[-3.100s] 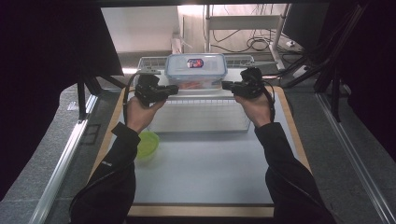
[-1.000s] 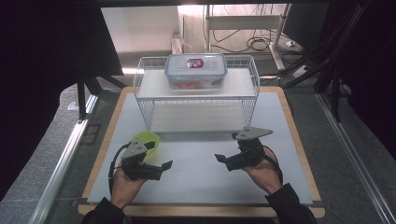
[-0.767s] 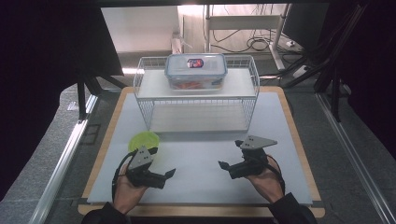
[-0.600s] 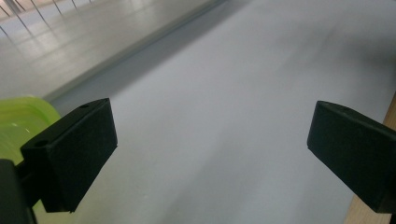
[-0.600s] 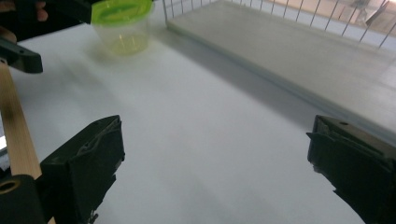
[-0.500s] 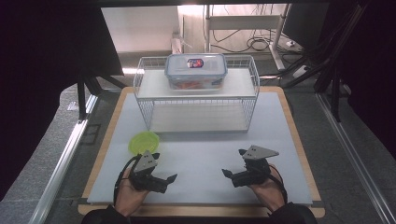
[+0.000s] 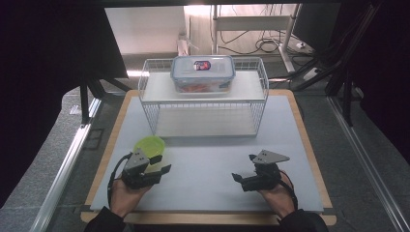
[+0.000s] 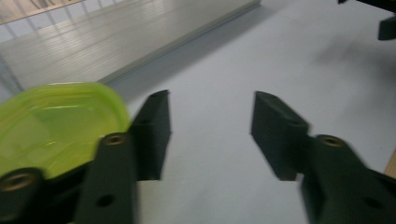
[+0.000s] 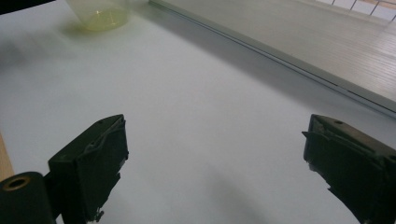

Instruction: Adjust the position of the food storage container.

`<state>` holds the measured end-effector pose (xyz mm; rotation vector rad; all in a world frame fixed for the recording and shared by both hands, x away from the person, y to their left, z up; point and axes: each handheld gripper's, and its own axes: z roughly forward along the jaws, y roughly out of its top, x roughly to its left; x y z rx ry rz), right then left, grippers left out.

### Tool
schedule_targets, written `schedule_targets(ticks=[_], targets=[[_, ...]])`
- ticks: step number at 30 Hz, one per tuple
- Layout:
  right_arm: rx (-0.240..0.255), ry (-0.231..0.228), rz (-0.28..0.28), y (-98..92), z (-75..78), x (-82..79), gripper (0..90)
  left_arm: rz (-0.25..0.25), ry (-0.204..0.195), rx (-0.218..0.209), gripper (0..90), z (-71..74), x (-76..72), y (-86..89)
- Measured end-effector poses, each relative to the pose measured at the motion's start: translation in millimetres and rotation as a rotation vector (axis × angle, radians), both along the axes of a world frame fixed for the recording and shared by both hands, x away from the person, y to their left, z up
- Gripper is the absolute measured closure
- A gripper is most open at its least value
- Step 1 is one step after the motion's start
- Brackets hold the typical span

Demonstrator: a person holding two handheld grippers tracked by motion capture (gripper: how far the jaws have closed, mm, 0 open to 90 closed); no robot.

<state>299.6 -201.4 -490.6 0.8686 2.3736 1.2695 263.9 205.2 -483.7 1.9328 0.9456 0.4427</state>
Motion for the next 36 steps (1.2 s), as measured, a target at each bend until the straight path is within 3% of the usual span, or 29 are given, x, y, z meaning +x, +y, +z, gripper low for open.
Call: schedule_targets(ticks=[4,7,11,17,25,36], targets=[[0.0,-0.01,0.001,0.9,0.6,-1.1,7.4,0.057,0.013,-0.001,78.7,2.2,5.2,19.8],[-0.001,-0.008,-0.002,0.4,-0.1,-0.5,7.7,0.124,0.001,0.018,88.8,5.2,7.6,36.2],[-0.005,-0.004,-0.003,0.2,-0.8,-0.1,8.1,0.212,0.005,0.027,89.9,5.5,13.9,62.9],[-0.015,0.007,-0.008,0.5,-3.3,1.3,8.5,0.314,0.056,0.002,89.9,-10.0,36.2,94.2],[-0.023,0.012,-0.015,-1.3,-4.0,2.8,8.7,0.339,0.096,0.032,89.9,-23.3,56.3,96.6],[-0.038,0.019,-0.012,-1.2,-5.6,3.4,9.0,0.322,0.139,0.051,89.8,-33.7,62.4,89.2]])
